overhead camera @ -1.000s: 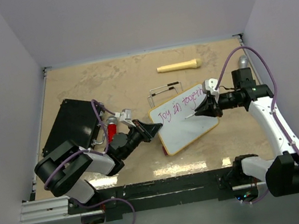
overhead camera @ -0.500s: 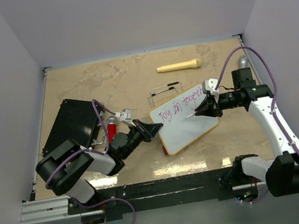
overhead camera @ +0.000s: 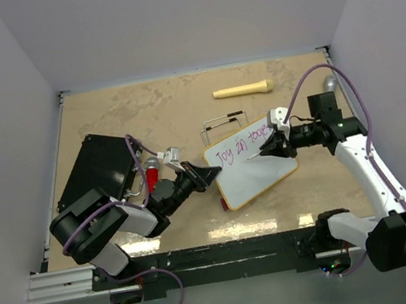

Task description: Write a sentence on the whiteboard

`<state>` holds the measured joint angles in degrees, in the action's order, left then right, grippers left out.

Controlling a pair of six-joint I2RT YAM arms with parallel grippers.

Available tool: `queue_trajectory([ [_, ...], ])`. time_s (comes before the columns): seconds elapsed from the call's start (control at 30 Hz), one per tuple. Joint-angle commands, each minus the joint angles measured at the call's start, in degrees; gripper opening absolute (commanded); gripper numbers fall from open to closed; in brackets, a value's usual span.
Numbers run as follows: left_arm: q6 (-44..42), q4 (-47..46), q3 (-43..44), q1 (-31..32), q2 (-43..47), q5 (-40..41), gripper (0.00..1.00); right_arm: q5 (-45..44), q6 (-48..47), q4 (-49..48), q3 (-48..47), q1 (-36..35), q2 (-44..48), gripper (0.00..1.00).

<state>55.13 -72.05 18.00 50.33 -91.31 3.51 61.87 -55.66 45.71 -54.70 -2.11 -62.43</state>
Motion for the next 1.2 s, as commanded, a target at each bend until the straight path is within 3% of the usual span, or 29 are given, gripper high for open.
queue_trajectory([
  [0.0, -0.1, -1.8, 2.6, 0.3, -1.5, 2.3, 0.00, -5.9, 7.5, -8.3, 2.4, -7.2, 1.9, 0.00],
  [0.73, 3.0, -2.7, 4.4, 1.5, -4.3, 5.4, 0.00, -14.3, 13.6, -18.2, 4.8, -22.9, -2.2, 0.00],
  [1.17, 2.9, -3.2, 4.1, 1.9, -4.1, 6.2, 0.00, -15.1, 13.1, -17.6, 5.0, -24.3, -2.3, 0.00],
])
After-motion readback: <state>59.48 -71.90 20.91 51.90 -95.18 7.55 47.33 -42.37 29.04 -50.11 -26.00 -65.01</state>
